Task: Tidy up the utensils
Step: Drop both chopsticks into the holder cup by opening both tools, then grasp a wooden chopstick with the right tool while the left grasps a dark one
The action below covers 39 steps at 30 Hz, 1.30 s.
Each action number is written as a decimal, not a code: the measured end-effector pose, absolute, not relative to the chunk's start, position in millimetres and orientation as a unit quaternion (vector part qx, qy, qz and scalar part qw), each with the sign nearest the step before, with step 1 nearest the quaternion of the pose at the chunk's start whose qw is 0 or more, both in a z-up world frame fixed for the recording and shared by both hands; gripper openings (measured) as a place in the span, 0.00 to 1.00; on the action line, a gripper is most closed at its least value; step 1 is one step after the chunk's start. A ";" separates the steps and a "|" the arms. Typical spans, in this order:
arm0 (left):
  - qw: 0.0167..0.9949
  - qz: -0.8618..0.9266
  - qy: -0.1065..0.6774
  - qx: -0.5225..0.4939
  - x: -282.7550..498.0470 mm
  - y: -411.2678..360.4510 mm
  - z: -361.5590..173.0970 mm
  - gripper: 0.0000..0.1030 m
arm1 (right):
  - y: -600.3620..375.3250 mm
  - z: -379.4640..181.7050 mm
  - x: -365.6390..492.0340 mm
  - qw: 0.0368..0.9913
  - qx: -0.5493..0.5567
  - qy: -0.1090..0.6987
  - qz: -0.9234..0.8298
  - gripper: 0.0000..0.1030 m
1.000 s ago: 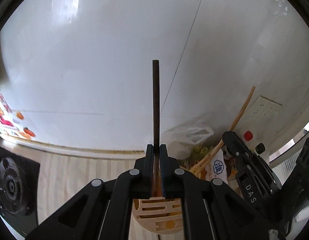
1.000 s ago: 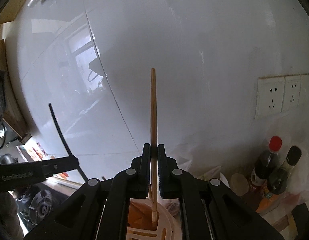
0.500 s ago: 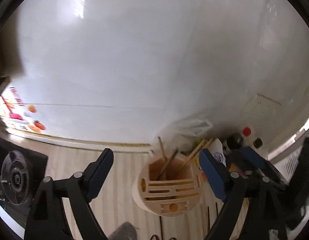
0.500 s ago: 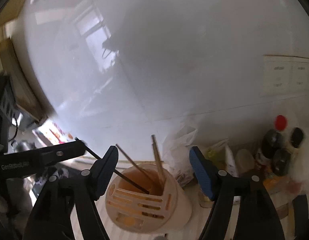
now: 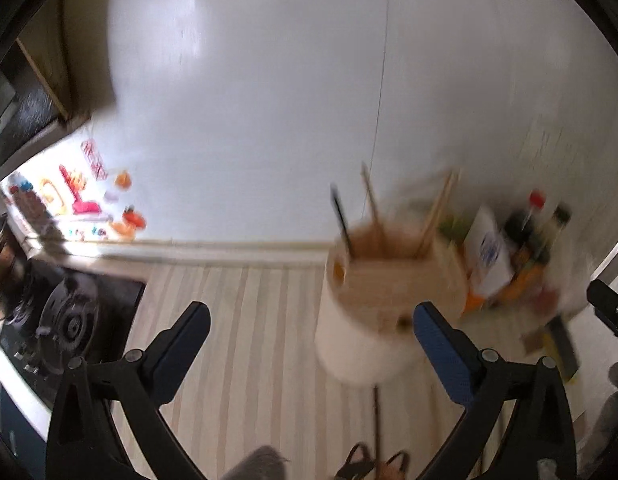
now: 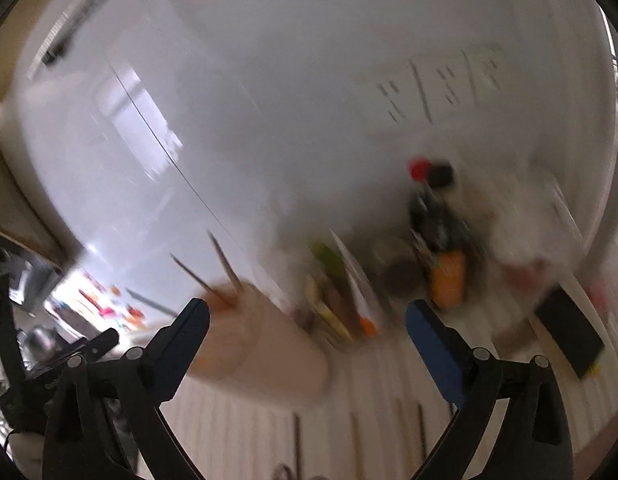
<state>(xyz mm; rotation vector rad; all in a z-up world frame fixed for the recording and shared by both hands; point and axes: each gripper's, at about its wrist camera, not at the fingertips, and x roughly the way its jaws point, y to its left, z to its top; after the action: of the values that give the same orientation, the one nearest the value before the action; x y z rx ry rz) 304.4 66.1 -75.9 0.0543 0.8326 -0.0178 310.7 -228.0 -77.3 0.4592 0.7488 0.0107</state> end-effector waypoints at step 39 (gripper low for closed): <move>0.748 -0.014 0.663 0.037 277.1 47.4 -319.5 0.03 | -151.2 -319.0 311.5 0.713 0.096 0.692 0.064 0.17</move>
<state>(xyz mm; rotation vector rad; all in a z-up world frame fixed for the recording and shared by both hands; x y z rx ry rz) 277.1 47.4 -319.5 0.0809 1.4504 -0.0317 311.5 -151.2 -319.0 0.2139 1.5333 0.1412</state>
